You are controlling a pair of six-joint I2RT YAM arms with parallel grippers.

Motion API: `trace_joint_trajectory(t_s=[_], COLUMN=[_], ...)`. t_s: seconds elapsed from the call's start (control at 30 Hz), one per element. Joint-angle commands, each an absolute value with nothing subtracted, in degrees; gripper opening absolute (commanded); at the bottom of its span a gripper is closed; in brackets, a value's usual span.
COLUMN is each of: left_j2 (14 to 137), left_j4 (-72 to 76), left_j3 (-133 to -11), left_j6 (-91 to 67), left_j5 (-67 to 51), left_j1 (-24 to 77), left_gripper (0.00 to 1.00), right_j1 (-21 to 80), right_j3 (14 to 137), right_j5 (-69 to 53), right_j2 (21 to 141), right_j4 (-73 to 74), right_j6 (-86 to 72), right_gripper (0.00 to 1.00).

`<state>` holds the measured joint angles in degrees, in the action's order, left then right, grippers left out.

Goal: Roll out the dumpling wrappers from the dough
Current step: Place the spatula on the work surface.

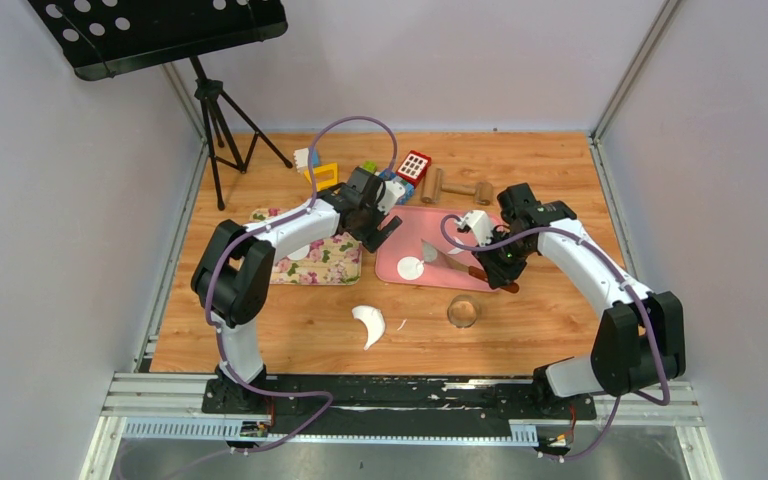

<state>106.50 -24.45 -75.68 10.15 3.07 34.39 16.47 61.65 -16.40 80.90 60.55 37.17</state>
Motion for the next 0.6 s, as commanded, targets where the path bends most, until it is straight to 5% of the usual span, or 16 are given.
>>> trace_joint_trajectory(t_s=[0.0,0.3,0.57], left_j2=[103.4,103.2,102.9], left_j4=[-23.7,-23.8,-23.7], left_j3=[-76.4,-76.4,-76.2], left_j6=[9.7,9.7,9.9], left_j5=[3.3,3.4,3.7], left_j1=[34.2,34.2,34.1], left_gripper=[0.94,0.94,0.94], right_j1=[16.7,16.6,16.7], right_j3=[62.7,63.1,63.2], right_j5=[-17.7,-12.4,-21.3], right_j2=[78.9,80.7,80.3], right_j4=[59.9,56.7,59.9], right_j6=[37.2,34.9,37.2], right_gripper=[0.0,0.0,0.0])
